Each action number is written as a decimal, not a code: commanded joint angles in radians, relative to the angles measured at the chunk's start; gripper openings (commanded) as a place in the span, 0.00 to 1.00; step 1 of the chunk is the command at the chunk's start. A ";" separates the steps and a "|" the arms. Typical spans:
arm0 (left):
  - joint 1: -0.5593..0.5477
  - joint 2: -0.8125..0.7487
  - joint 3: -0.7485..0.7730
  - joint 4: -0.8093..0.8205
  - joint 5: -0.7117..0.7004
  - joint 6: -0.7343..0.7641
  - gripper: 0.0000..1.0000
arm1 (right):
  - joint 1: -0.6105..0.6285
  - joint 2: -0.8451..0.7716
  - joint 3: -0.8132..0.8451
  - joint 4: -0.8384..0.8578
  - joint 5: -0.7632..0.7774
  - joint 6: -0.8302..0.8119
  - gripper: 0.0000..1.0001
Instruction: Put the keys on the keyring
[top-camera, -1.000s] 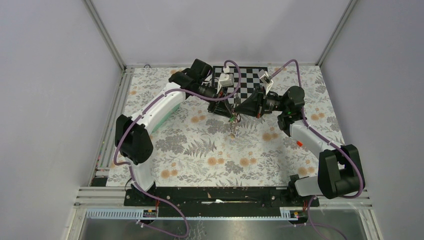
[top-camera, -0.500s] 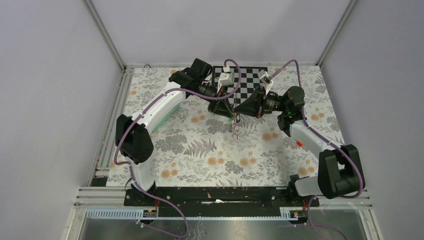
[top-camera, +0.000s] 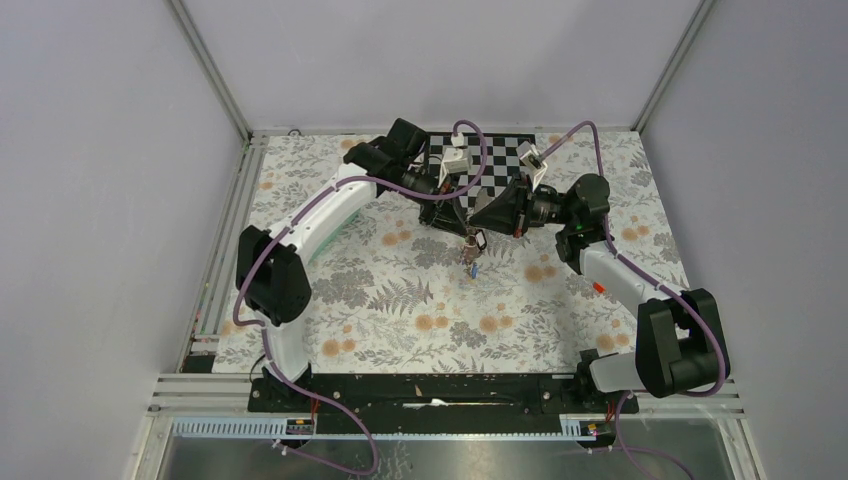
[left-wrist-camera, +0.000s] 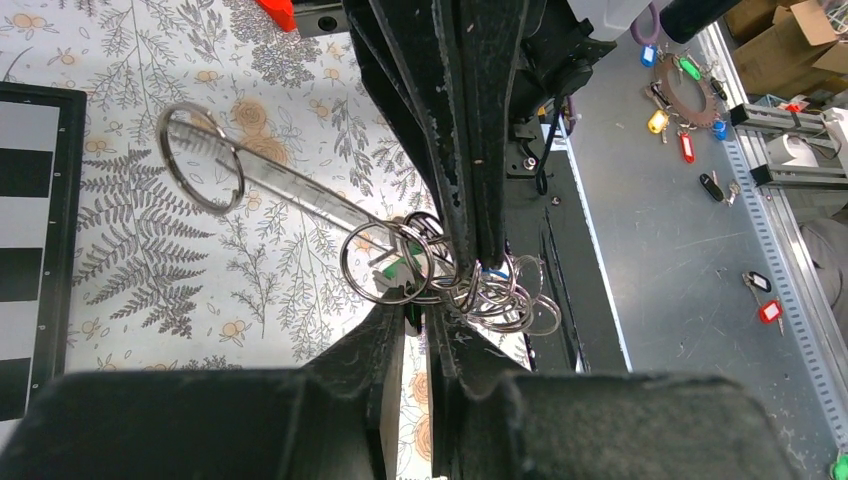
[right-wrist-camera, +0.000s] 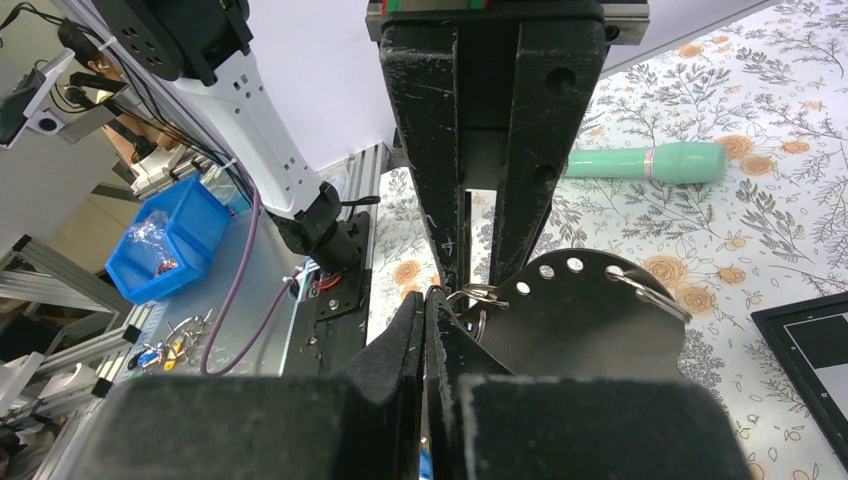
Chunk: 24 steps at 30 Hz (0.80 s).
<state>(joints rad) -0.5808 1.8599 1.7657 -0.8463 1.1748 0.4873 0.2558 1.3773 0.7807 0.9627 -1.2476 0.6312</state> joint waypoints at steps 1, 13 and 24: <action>-0.017 0.013 0.062 0.036 0.068 -0.006 0.12 | 0.002 -0.015 -0.003 0.083 -0.001 0.004 0.00; -0.025 0.043 0.104 0.035 0.089 -0.027 0.09 | 0.004 -0.021 -0.018 0.091 0.000 0.001 0.00; -0.037 0.060 0.130 0.036 0.080 -0.038 0.09 | 0.013 -0.021 -0.023 0.077 -0.002 -0.017 0.00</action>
<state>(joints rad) -0.6029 1.9179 1.8400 -0.8589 1.1976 0.4534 0.2554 1.3773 0.7536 1.0027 -1.2507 0.6331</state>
